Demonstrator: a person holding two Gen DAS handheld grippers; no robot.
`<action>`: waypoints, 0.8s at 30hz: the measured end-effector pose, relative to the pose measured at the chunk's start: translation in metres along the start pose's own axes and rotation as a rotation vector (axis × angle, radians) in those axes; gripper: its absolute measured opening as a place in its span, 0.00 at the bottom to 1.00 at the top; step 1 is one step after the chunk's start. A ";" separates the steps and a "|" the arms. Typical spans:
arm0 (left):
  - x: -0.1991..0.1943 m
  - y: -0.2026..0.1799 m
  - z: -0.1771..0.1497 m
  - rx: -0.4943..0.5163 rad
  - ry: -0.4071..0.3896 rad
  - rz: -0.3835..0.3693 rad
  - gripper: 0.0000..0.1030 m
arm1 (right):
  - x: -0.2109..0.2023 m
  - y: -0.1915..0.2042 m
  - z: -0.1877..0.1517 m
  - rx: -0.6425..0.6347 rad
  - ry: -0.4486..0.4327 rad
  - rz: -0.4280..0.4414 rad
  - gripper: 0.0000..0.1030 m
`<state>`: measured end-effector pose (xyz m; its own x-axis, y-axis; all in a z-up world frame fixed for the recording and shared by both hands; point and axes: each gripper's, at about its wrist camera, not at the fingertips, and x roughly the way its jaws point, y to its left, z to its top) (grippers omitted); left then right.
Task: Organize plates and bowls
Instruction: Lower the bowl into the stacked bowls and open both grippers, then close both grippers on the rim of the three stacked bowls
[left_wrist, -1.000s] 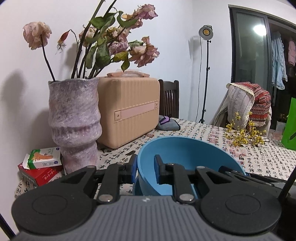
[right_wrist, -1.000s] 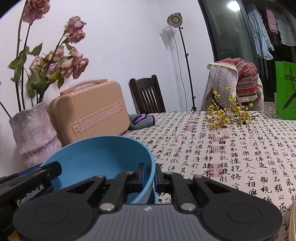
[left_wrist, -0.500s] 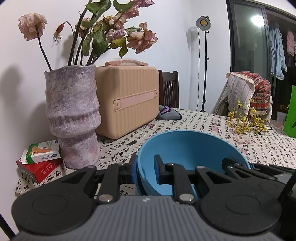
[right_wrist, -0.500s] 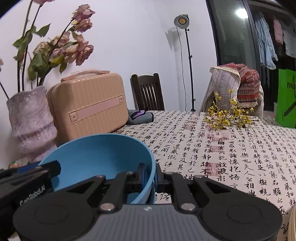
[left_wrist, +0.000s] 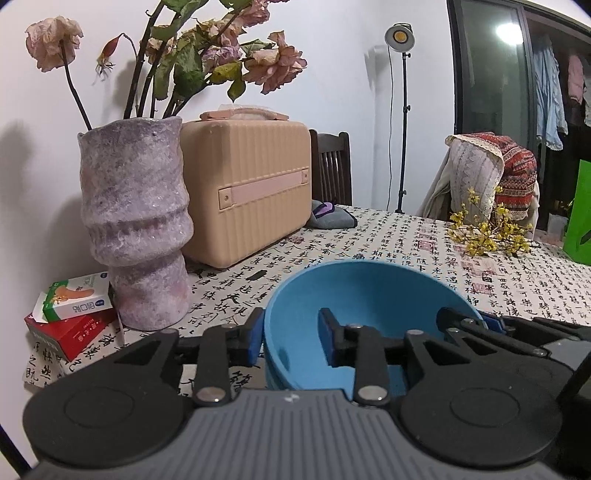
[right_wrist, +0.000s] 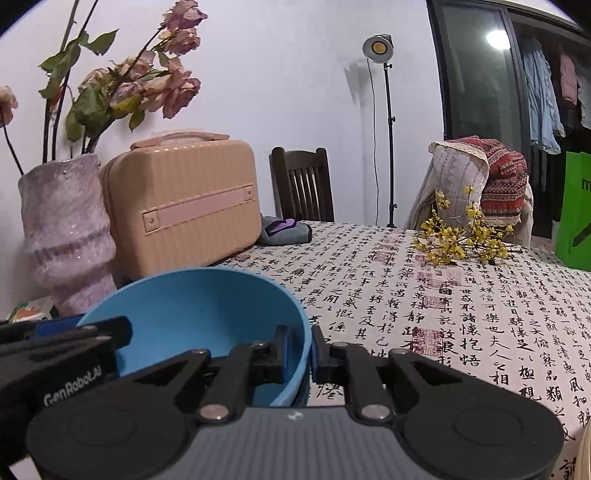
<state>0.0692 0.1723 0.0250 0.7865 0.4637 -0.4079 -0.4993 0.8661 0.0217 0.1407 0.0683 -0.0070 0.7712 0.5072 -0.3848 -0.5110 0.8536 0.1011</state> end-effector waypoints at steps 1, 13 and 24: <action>0.000 0.001 0.000 -0.005 -0.001 -0.008 0.36 | 0.000 -0.001 0.000 0.002 0.000 0.002 0.13; -0.015 0.028 0.009 -0.087 -0.036 -0.069 0.73 | -0.018 -0.027 0.007 0.087 -0.046 0.051 0.46; -0.015 0.054 0.024 -0.100 0.087 -0.194 1.00 | -0.021 -0.066 0.019 0.225 0.117 0.150 1.00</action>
<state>0.0390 0.2162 0.0540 0.8391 0.2689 -0.4729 -0.3790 0.9126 -0.1534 0.1653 0.0035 0.0115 0.6379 0.6235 -0.4521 -0.5086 0.7818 0.3607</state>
